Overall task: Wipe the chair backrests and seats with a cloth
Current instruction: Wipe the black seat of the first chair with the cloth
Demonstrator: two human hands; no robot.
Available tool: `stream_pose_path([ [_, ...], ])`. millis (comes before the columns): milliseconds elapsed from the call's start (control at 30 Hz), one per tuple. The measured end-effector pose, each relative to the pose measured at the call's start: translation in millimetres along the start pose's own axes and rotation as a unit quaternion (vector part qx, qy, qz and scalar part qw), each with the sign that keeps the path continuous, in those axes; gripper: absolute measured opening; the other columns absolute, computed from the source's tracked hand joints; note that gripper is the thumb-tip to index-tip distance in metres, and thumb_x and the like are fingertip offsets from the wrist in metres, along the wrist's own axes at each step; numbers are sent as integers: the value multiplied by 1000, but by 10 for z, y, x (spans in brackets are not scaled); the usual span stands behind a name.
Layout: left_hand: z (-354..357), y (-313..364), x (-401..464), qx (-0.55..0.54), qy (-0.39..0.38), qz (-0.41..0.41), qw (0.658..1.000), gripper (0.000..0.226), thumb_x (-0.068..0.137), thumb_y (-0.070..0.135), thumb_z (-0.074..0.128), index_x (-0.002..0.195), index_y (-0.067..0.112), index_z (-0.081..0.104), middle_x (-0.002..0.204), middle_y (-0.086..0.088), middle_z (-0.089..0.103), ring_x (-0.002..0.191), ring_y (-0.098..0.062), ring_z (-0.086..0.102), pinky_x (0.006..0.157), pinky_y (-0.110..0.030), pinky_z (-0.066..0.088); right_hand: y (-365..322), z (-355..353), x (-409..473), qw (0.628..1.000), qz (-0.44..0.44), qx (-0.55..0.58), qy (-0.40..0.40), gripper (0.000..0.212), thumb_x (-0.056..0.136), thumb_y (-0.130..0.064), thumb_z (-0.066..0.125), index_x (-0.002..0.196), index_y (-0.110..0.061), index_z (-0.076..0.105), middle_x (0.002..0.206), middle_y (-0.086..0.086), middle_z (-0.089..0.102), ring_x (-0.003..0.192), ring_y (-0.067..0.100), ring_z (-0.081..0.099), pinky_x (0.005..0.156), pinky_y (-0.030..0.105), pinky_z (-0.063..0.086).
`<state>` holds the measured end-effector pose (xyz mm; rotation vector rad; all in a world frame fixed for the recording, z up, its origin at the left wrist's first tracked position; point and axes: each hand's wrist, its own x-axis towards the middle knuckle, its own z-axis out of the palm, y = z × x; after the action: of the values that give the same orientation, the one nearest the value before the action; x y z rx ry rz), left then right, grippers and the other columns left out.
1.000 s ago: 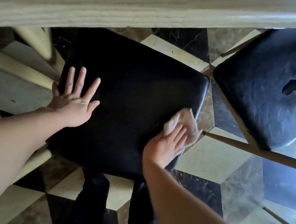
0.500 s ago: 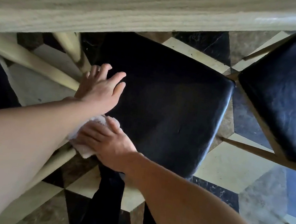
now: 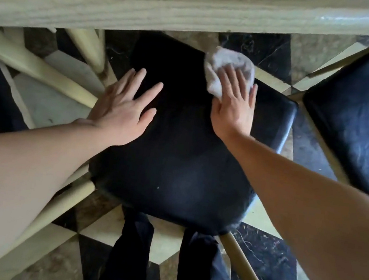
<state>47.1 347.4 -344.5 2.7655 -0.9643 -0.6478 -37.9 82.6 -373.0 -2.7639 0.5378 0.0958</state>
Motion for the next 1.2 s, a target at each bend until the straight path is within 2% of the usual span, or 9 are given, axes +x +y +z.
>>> stream_pose_path([
  [233, 103, 149, -69, -25, -64, -28, 997, 59, 103, 50, 34, 160, 43, 18, 172, -4, -4, 157, -26, -4, 123, -48, 13, -25, 148, -1546, 922, 373, 63, 78, 67, 99, -17, 47, 163, -18, 26, 171, 5, 22, 158, 24, 13, 127, 53, 8],
  [400, 145, 163, -21, -31, -87, -34, 995, 63, 101, 56, 25, 161, 42, 11, 172, -6, -9, 157, -27, -10, 125, -50, 6, -836, 403, -2302, 885, 457, 86, 3, 75, 96, -13, 54, 164, -14, 20, 171, 7, 21, 158, 27, 14, 127, 54, 7],
  [533, 129, 176, -29, -1, -86, -32, 996, 62, 100, 58, 20, 160, 45, 8, 172, -6, -5, 157, -28, -7, 125, -50, 10, -1497, 547, -2547, 941, 324, 51, -76, 93, 73, -5, 76, 158, -8, 36, 165, 13, 36, 154, 32, 23, 124, 59, 19],
  [633, 28, 186, 16, -18, -93, -43, 995, 62, 101, 60, 19, 160, 46, 7, 172, -3, 3, 157, -25, 0, 124, -48, 16, -1713, 590, -2458, 988, 86, 24, -126, 76, 85, -15, 60, 158, -12, 39, 166, 7, 30, 157, 29, 15, 121, 62, 18],
  [733, -109, 175, 80, -19, -90, -39, 995, 61, 103, 57, 23, 160, 41, 12, 170, -4, 19, 154, -29, 16, 120, -50, 24, -1710, 582, -1873, 959, -131, 76, -237, 61, 104, -24, 37, 164, -22, 24, 172, -4, 13, 159, 21, -5, 124, 62, 2],
  [833, -247, 133, 101, -43, -43, -19, 998, 55, 107, 47, 28, 160, 33, 25, 165, -8, 33, 152, -29, 23, 121, -51, 22, -1714, 602, -1063, 934, -288, 5, -210, 55, 101, -29, 50, 156, -29, 42, 158, -7, 47, 151, 22, 27, 125, 51, 10],
  [900, -331, 129, 78, -76, 20, 20, 997, 49, 109, 35, 31, 157, 28, 38, 163, -12, 36, 154, -29, 24, 121, -52, 23, -1661, 592, -572, 934, -310, -57, -166, 49, 100, -31, 50, 149, -28, 52, 150, -2, 56, 147, 26, 37, 124, 45, 18],
  [1000, -388, 136, 53, -86, 84, 62, 991, 48, 107, 27, 33, 154, 21, 44, 161, -17, 38, 152, -33, 28, 122, -51, 24, -1431, 511, -71, 963, -243, -78, -87, 66, 103, -37, 44, 162, -12, 27, 168, 11, 30, 158, 31, 14, 129, 47, 8],
  [1200, -340, 106, 44, -107, 43, 14, 993, 60, 101, 36, 38, 160, 28, 30, 167, -13, 27, 154, -31, 22, 122, -46, 26, -618, 192, 177, 993, -112, -5, -33, 67, 93, -27, 42, 160, -26, 35, 169, -5, 30, 157, 20, 18, 128, 53, 11],
])
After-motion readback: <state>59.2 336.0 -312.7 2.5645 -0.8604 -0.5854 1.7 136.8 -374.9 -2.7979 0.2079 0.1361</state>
